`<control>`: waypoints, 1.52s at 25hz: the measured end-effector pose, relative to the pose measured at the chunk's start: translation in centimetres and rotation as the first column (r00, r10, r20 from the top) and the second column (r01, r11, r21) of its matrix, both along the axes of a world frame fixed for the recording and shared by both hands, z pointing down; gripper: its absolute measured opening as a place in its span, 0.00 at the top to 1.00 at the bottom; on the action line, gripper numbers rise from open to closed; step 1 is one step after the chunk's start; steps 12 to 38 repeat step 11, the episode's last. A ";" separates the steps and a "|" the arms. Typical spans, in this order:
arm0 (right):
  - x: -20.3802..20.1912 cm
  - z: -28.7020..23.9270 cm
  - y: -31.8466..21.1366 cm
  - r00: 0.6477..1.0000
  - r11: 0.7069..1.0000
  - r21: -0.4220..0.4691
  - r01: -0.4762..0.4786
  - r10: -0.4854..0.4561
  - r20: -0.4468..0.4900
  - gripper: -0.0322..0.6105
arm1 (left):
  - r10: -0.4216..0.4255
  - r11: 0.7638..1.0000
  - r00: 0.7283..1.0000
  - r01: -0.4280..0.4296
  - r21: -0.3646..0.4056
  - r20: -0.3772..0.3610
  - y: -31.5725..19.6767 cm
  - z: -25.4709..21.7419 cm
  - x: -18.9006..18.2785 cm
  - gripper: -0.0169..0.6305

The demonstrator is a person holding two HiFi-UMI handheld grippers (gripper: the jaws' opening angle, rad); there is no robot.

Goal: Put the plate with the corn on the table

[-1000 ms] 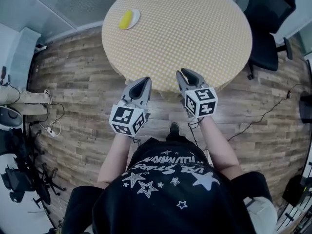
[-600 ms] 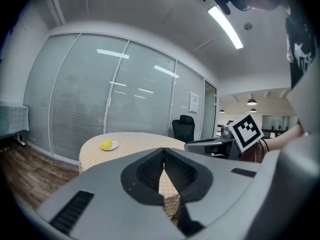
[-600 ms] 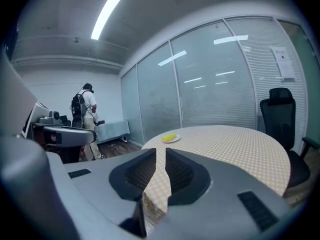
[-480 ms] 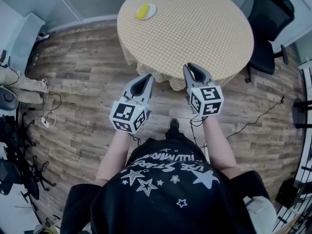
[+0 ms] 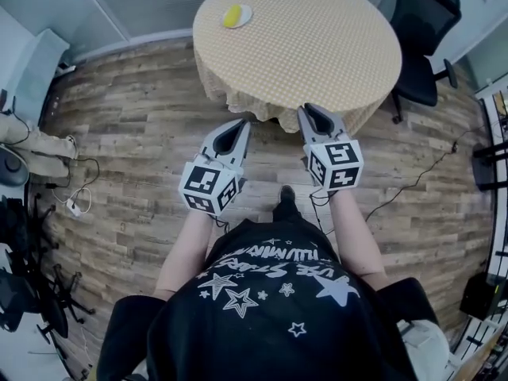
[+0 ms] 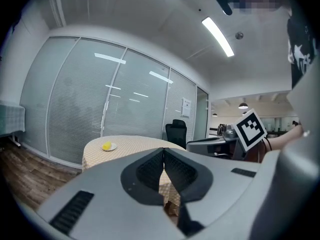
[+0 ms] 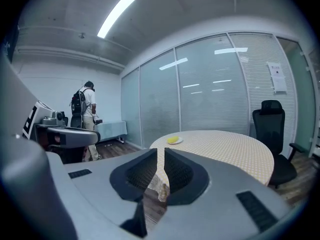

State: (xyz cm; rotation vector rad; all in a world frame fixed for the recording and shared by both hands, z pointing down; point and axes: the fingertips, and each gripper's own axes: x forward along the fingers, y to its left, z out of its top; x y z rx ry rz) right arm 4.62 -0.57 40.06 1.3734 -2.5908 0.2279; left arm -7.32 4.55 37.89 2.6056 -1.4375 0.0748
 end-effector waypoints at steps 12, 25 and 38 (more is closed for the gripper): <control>-0.1 0.3 6.2 0.998 0.998 0.002 -0.066 0.066 -0.006 0.86 | 0.078 0.997 0.997 -0.078 0.026 -0.003 4.7 -0.3 0.0 0.96; -0.1 0.3 6.2 0.998 0.998 0.002 -0.066 0.066 -0.006 0.86 | 0.078 0.997 0.997 -0.078 0.026 -0.003 4.7 -0.3 0.0 0.96; -0.1 0.3 6.2 0.998 0.998 0.002 -0.066 0.066 -0.006 0.86 | 0.078 0.997 0.997 -0.078 0.026 -0.003 4.7 -0.3 0.0 0.96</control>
